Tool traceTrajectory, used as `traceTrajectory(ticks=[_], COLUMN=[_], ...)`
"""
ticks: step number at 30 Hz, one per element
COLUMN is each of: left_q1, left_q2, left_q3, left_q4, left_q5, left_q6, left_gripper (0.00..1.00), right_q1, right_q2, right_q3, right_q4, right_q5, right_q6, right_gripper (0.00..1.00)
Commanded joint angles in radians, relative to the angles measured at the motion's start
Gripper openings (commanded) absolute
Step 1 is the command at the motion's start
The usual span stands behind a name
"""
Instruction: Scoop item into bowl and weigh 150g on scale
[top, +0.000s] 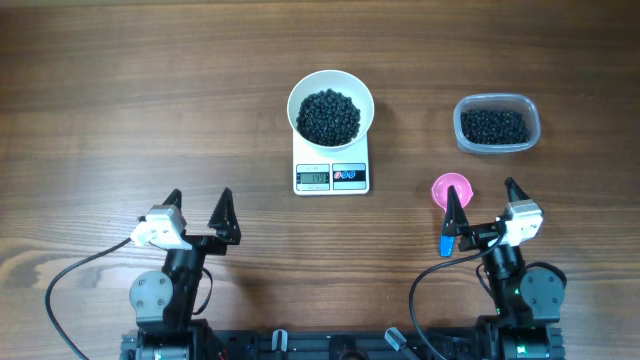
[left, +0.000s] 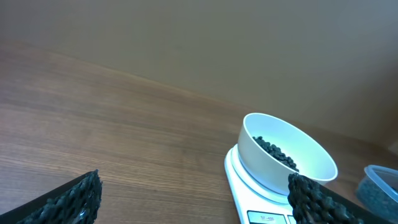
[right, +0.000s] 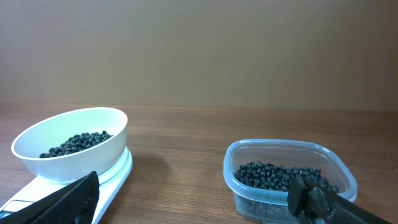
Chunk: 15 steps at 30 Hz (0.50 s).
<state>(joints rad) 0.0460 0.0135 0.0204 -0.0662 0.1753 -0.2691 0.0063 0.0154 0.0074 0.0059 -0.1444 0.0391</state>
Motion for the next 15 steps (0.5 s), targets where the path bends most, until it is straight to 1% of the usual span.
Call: traceTrajectory(ticks=[1,9,15], left_q1=[0.000,0.004,-0.024], left_q2=[-0.011,-0.011,-0.011], left_q3=[-0.015,-0.015,-0.015], left_q4=[-0.003,-0.003,0.002], left_q5=[-0.040,-0.040,-0.035], left_q6=[0.001,0.003,-0.008], left_gripper=[1.00,1.00,1.00], right_q1=[0.008,0.008,0.008], right_q2=[-0.012,-0.012,-0.012], right_q3=[-0.002,-0.002,-0.002], right_q4=[0.001,0.001,0.001], right_q5=[0.017,0.017,0.017], right_q6=[-0.013,-0.013,-0.013], right_gripper=[1.00,1.00,1.00])
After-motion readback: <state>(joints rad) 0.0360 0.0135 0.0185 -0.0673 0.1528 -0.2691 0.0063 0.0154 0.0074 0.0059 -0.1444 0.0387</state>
